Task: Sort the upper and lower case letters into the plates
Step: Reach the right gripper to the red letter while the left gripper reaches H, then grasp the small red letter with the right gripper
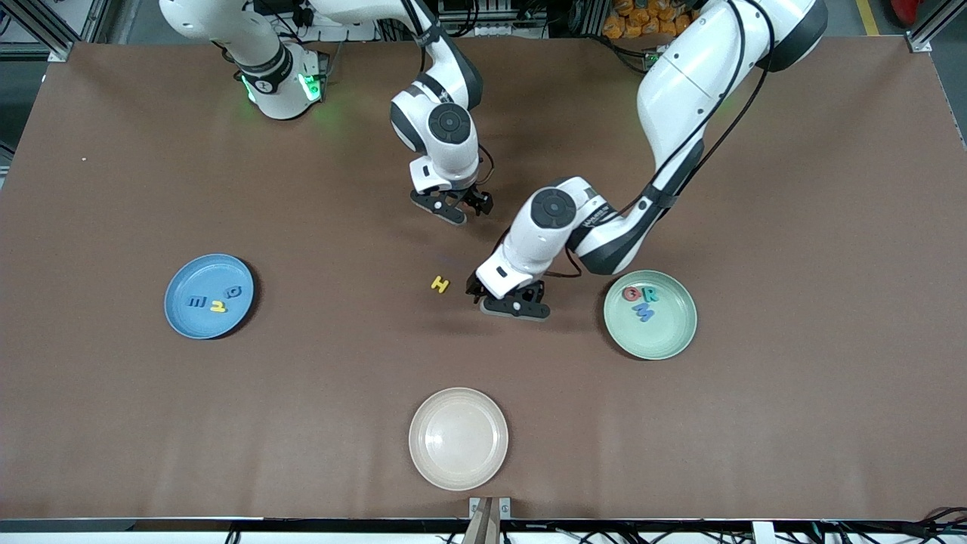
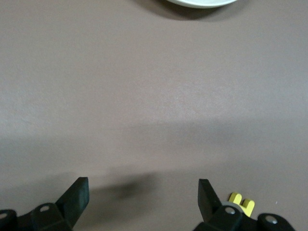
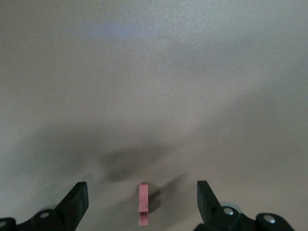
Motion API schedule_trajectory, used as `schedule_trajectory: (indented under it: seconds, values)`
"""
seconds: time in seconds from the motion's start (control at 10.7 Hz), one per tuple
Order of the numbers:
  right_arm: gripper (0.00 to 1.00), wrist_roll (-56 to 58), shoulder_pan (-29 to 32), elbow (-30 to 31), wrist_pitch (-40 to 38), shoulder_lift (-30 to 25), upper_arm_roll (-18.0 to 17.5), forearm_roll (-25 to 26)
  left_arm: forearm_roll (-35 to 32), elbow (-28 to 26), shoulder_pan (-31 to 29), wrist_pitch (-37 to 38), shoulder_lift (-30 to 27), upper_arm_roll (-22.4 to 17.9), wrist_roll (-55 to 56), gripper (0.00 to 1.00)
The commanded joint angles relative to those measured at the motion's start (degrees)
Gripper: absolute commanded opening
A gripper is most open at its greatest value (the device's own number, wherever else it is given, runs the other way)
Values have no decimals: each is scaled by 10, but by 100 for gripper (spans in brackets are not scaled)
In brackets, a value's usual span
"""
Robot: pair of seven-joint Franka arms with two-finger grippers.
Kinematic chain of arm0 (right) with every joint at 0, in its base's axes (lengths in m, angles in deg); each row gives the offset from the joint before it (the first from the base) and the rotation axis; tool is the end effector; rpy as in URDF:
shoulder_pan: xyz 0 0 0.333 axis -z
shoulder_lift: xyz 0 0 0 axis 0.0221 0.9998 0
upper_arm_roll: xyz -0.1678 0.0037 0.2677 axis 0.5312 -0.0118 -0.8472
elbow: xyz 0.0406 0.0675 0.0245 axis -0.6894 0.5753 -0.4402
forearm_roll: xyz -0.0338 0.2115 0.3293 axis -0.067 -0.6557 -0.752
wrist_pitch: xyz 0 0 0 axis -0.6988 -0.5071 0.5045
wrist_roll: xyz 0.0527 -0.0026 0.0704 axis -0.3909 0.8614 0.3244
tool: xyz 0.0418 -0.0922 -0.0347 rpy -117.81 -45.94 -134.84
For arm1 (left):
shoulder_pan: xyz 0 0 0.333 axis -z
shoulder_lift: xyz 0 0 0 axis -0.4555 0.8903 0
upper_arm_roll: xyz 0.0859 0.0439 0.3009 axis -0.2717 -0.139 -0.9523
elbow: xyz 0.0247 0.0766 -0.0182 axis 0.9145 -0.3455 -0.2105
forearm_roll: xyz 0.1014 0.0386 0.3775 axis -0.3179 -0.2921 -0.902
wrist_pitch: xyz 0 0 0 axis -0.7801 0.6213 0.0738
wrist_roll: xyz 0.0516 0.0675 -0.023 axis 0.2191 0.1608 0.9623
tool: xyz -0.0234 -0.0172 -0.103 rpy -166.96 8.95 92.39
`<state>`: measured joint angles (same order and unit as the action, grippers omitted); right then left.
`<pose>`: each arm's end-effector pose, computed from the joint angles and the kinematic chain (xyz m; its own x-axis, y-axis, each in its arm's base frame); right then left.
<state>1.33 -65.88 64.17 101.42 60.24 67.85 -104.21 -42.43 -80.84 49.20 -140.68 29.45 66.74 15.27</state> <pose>0.3567 0.4709 0.1983 0.8597 -0.5034 -0.0867 -0.5012 -0.8641 0.0471 0.5379 -0.4840 0.2114 0.9839 0.0251 0.1767 -0.0202 -0.9679 0.2504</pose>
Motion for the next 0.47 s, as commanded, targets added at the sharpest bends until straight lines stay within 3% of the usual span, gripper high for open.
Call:
schedule_trajectory:
  seconds: [0.0, 0.38]
  values:
    - [100, -12, 18, 2, 27, 3, -24, -37, -65, 2, 19, -15, 9, 4, 141, 100]
    - [100, -13, 19, 3, 35, 13, -37, -39, -164, 1, 18, -15, 15, 24, 186, 100]
